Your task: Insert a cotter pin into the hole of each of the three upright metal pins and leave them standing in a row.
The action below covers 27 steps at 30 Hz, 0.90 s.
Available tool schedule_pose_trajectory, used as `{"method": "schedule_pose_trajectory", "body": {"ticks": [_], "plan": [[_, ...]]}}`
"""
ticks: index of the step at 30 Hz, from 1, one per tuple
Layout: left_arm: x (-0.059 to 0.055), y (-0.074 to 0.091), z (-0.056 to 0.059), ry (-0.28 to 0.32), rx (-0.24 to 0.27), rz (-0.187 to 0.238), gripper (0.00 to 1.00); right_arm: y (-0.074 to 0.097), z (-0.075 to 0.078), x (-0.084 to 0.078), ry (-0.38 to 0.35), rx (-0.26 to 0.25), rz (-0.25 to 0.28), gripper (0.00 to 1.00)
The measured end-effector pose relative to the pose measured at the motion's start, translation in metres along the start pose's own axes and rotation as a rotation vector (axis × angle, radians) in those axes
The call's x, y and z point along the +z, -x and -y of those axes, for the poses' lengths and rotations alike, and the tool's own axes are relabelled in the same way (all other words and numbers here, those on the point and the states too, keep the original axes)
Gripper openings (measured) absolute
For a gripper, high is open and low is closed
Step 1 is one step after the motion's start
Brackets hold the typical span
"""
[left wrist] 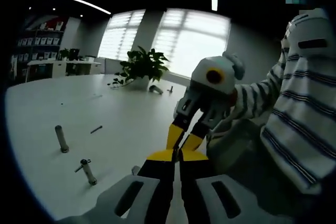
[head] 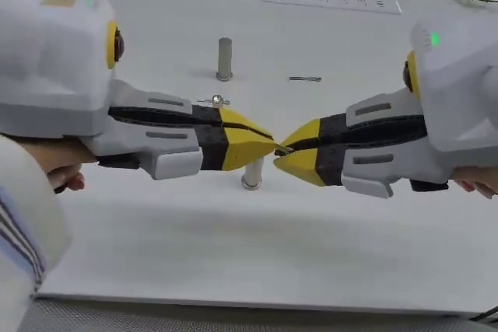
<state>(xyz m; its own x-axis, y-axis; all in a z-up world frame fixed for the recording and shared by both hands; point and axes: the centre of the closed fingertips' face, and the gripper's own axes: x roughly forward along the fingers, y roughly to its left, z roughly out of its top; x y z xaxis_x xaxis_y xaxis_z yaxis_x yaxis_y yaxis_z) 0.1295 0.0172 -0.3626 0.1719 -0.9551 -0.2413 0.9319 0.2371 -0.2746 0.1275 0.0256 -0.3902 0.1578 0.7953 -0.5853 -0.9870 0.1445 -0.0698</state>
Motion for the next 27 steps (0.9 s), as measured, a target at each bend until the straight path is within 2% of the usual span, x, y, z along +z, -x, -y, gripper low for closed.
{"method": "schedule_pose_trajectory", "body": {"ticks": [2,5,6,10,13,17,20,23,27], "plan": [[-0.006,0.001,0.002,-0.017,-0.008,-0.027,0.0,0.0,-0.003,-0.001,0.001,0.014,-0.003,0.0],[-0.014,0.003,0.003,-0.008,-0.019,-0.069,0.0,0.0,-0.009,-0.003,0.001,0.041,-0.008,0.0],[-0.015,0.002,0.004,-0.018,-0.022,-0.073,0.0,0.0,-0.011,-0.004,0.003,0.049,-0.013,0.0],[-0.023,0.0,0.004,-0.08,-0.035,-0.136,0.0,-0.001,-0.013,-0.009,0.022,0.069,-0.03,0.0],[-0.03,-0.004,0.004,-0.06,-0.037,-0.188,0.0,0.0,-0.015,-0.011,0.033,0.077,-0.036,0.0],[-0.034,-0.003,0.002,-0.098,-0.039,-0.21,0.01,0.001,-0.014,-0.013,0.033,0.075,-0.043,0.0],[-0.036,-0.002,0.0,-0.111,-0.027,-0.225,0.09,0.003,-0.011,-0.016,0.04,0.068,-0.056,0.0],[-0.037,-0.003,-0.004,-0.116,0.006,-0.234,0.13,0.004,-0.006,-0.02,0.033,0.056,-0.063,0.0],[-0.044,0.0,-0.018,-0.134,0.058,-0.272,0.15,0.006,0.001,-0.028,0.021,0.037,-0.084,0.0]]}}
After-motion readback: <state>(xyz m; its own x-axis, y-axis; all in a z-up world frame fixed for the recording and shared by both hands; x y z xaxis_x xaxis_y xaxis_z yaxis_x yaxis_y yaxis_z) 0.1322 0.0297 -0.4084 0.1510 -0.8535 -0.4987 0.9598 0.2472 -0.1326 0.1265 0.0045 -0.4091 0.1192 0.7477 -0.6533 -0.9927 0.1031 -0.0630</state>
